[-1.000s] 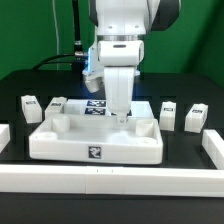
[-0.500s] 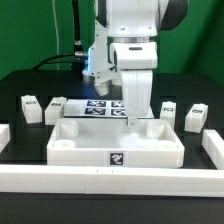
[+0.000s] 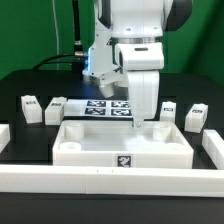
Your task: Assemble desk
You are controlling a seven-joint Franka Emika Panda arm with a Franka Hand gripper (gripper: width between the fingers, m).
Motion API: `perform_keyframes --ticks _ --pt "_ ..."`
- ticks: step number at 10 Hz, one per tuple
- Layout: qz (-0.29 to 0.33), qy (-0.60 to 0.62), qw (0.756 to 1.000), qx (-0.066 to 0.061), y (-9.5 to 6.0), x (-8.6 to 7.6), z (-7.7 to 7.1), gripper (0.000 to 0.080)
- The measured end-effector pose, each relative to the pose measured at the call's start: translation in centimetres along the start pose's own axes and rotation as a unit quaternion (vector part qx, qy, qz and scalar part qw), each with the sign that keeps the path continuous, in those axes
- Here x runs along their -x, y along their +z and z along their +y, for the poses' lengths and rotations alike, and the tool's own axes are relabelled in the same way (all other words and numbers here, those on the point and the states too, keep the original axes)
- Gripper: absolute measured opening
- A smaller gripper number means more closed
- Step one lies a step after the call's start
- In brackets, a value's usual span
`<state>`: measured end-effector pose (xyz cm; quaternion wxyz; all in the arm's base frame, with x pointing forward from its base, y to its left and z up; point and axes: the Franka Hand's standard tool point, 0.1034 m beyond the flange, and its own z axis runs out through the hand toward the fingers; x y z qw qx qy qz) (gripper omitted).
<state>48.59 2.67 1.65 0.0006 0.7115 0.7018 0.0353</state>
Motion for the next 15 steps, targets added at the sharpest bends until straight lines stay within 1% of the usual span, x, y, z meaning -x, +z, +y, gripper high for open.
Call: perform_keyframes --ticks 2,3,6,10,11,12,13,14,15 --pt "0.001 0.013 1.0 -0.003 0.0 -1.4 1.0 0.0058" --pt "0.001 0.025 1.0 -0.009 0.1 -2.4 1.2 0.0058" --pt "0.003 0.051 0.999 -0.008 0.3 -4.4 2.0 0.0058" --pt "0.001 0.056 0.998 -0.01 0.3 -4.2 2.2 0.006" --pt "0.001 0.056 0.998 -0.01 0.3 -4.2 2.2 0.0285" --pt "0.001 0.056 0.998 -0.01 0.3 -4.2 2.2 0.0285" --pt "0.0 0.058 0.998 -0.009 0.2 -4.1 2.2 0.0468" --pt "0.0 0.062 0.998 -0.004 -0.5 -3.8 2.3 0.0591" --pt "-0.001 0.073 0.997 -0.001 -1.2 -3.9 2.3 0.0591"
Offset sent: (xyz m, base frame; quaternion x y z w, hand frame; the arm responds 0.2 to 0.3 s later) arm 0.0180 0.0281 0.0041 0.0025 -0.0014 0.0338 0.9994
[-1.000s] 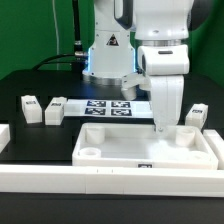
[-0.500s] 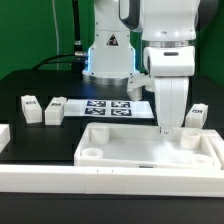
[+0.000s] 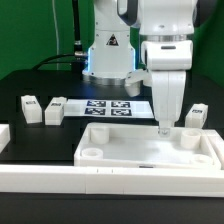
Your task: Assemble desk
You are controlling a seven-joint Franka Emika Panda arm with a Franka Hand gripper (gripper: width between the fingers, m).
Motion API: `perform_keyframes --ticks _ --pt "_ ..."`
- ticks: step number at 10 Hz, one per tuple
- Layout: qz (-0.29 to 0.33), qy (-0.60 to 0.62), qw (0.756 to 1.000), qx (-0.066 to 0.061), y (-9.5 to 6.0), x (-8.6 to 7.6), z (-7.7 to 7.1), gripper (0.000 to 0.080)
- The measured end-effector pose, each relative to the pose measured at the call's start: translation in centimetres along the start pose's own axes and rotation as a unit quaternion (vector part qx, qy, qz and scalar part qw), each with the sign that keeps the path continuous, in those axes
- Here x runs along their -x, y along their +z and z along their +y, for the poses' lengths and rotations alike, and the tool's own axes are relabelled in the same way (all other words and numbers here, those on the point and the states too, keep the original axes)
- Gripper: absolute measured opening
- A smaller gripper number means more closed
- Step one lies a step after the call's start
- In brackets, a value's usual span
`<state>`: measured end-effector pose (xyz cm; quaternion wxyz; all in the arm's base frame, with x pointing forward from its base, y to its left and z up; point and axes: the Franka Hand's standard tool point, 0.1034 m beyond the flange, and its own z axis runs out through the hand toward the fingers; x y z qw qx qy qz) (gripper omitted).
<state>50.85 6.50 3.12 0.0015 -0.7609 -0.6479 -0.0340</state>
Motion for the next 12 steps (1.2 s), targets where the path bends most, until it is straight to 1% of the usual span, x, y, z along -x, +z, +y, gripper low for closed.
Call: perform_keyframes --ticks 1,2,3,4,5,6,7,9,10,11,12 --pt "0.0 0.022 1.0 0.005 -0.8 -0.4 -0.1 0.0637" --pt "-0.001 0.059 0.998 0.013 -2.2 -1.3 -0.8 0.0647" --pt "0.005 0.088 0.996 0.026 -3.1 -2.0 -1.2 0.0647" --pt "0.007 0.119 0.992 0.029 -3.6 -3.1 -1.6 0.0649" --pt "0.02 0.153 0.987 0.042 -3.8 -4.6 -1.9 0.0649" --pt "0.019 0.137 0.99 0.041 -3.6 -4.6 -2.1 0.0649" --pt "0.019 0.143 0.989 0.041 -3.6 -4.4 -2.0 0.0649" --pt "0.019 0.15 0.988 0.04 -3.6 -4.4 -2.0 0.0649" --pt "0.02 0.172 0.984 0.038 -3.5 -4.5 -2.2 0.0649" --pt "0.02 0.264 0.964 0.03 -3.5 -5.4 -3.2 0.0649" --pt "0.022 0.307 0.951 0.028 -3.5 -6.1 -3.6 0.0649"
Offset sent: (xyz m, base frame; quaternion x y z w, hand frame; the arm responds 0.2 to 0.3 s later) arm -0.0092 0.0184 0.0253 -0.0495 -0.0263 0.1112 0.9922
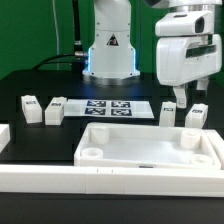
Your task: Assemble desk
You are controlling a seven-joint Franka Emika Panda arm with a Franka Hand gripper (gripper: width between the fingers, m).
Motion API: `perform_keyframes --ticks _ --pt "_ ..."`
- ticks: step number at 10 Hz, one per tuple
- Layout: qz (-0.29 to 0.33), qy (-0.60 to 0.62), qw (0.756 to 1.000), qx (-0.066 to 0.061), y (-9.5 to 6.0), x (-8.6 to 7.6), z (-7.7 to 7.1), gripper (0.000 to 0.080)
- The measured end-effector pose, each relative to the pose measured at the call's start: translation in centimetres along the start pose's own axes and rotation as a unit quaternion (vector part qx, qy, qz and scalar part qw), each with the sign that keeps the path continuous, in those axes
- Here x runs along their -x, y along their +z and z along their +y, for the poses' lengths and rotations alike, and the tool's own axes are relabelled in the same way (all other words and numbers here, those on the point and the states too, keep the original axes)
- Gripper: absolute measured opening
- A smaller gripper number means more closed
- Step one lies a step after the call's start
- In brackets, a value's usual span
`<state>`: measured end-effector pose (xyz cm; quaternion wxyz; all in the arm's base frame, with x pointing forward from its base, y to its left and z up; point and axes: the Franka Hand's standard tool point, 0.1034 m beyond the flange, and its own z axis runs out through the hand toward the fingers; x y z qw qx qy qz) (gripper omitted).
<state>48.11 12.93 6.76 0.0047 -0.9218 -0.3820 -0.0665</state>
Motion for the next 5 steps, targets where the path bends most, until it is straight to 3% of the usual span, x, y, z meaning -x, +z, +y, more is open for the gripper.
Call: perform_keyframes --ticks 5 --pt "0.003 0.169 0.986 -0.01 0.04 -0.29 -0.41 0.0648"
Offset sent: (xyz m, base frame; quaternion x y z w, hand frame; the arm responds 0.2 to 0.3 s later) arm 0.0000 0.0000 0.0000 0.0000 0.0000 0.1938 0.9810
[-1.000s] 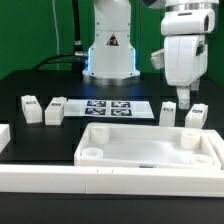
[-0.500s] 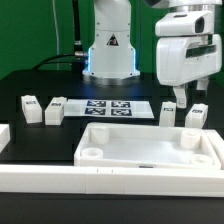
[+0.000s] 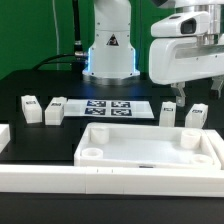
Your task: Assemble desk
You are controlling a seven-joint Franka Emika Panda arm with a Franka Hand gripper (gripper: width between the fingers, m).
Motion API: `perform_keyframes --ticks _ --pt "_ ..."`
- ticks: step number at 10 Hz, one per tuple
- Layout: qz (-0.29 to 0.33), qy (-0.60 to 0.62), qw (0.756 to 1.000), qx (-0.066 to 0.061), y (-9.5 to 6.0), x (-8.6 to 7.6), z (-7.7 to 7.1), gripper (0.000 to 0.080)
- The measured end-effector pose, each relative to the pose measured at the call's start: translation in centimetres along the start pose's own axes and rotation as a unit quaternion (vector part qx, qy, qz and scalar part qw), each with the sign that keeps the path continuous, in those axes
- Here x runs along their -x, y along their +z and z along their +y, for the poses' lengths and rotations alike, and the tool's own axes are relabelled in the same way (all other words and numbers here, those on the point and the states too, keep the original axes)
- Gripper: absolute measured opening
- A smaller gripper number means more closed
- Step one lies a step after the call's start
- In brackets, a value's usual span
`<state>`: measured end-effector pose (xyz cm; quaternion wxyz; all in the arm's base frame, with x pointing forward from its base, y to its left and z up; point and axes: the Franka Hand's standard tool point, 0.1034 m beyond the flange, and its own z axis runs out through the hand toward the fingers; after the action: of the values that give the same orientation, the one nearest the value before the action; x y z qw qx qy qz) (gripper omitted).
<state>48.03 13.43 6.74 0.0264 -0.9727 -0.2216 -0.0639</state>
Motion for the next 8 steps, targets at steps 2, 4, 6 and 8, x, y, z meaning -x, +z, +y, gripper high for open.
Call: perform_keyframes --ticks 2,4,6,8 --pt "0.0 0.105 0.994 -0.007 0.0 0.0 -0.2 0.0649" --pt "-0.013 0.246 0.969 -0.012 0.3 0.5 -0.3 0.0648" --pt "-0.024 0.331 0.943 -0.014 0.1 0.4 -0.8 0.0649" --pt "-0.026 0.402 0.915 -0.019 0.2 0.4 -1.1 0.0649"
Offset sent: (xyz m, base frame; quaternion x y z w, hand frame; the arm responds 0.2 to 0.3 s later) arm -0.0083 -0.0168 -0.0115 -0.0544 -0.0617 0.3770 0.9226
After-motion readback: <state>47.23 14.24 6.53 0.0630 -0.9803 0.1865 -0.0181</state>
